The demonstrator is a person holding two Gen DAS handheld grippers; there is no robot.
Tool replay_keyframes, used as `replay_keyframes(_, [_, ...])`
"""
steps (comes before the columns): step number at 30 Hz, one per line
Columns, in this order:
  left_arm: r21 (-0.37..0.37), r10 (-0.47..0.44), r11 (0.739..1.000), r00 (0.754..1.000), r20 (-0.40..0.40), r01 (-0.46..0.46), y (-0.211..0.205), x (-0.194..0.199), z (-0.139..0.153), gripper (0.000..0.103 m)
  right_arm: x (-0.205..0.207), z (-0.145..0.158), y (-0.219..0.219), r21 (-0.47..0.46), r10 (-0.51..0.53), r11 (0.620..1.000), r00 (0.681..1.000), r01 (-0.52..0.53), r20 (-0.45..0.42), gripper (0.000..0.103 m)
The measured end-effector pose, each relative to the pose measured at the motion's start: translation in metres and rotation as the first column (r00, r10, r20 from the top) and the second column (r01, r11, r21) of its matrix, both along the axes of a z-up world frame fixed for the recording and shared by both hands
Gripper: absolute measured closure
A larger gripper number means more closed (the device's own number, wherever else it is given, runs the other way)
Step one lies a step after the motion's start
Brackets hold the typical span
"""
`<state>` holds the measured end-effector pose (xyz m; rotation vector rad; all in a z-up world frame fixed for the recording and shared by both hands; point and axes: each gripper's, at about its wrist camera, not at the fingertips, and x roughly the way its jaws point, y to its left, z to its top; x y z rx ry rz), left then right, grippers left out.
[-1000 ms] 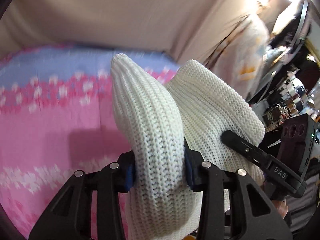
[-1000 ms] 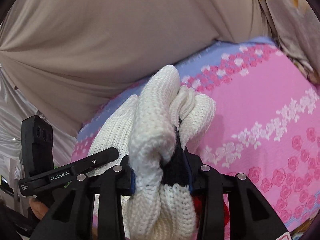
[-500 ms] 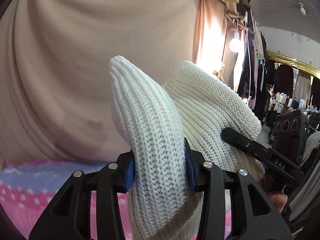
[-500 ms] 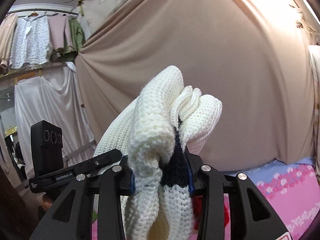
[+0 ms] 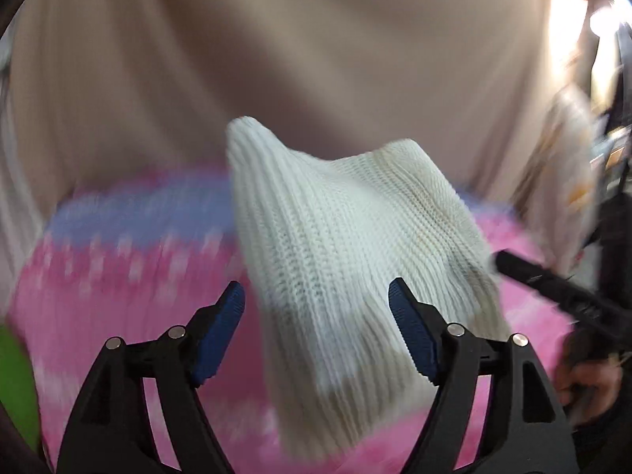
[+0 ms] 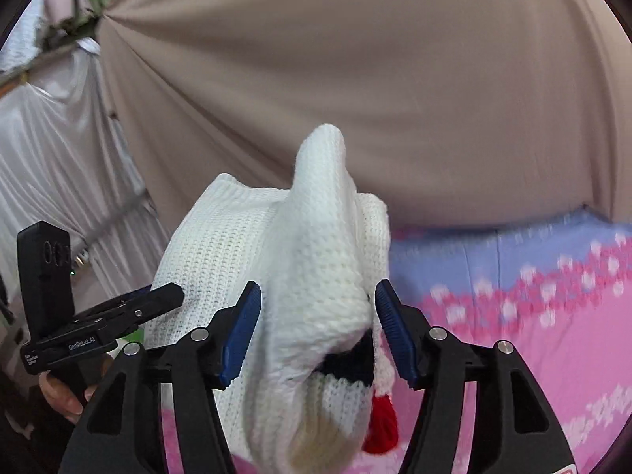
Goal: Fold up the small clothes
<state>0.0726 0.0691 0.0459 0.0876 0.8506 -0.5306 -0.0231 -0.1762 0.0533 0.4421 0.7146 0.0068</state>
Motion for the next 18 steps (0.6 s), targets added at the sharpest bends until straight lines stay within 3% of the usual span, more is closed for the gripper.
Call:
replay_keyframes(1, [0.042,0.056,0.998,0.995,-0.087,-0.052,0.008,0.003,-0.039,0.043,-0.003,-0.035,-0.005,0.026,-0.026,0.999,0.995,0.029,-0.092,0.047])
replay_keyframes(2, [0.029,0.078,0.997,0.987,-0.141,-0.075,0.016,0.003,-0.058,0.043,-0.013,-0.065,-0.009,0.075,-0.051,0.995,0.985,0.064,-0.166,0.052])
replay_keyframes(4, [-0.035,0.134,0.989,0.966,-0.219,-0.145,0.034,-0.004,-0.082,0.042,-0.030,-0.087,-0.012,0.117,-0.071,0.988,0.974,0.097,-0.213,0.052])
replay_keyframes(9, [-0.074,0.172,0.978,0.958,-0.228,-0.193,0.038,0.004,-0.075,0.036,-0.014,-0.088,-0.010,0.121,-0.033,0.991,0.971,0.063,-0.235,0.050])
replay_keyframes(14, [0.042,0.176,0.984,0.958,-0.227,-0.171,0.030,0.008,-0.102,0.035,0.051,-0.091,0.004,0.099,0.020,0.995,0.964,0.007,-0.266,0.035])
replay_keyframes(18, [0.048,0.190,0.982,0.928,-0.319,-0.184,0.033,0.014,-0.125,0.035,0.095,-0.119,0.007,0.085,0.022,0.996,0.936,0.008,-0.351,0.032])
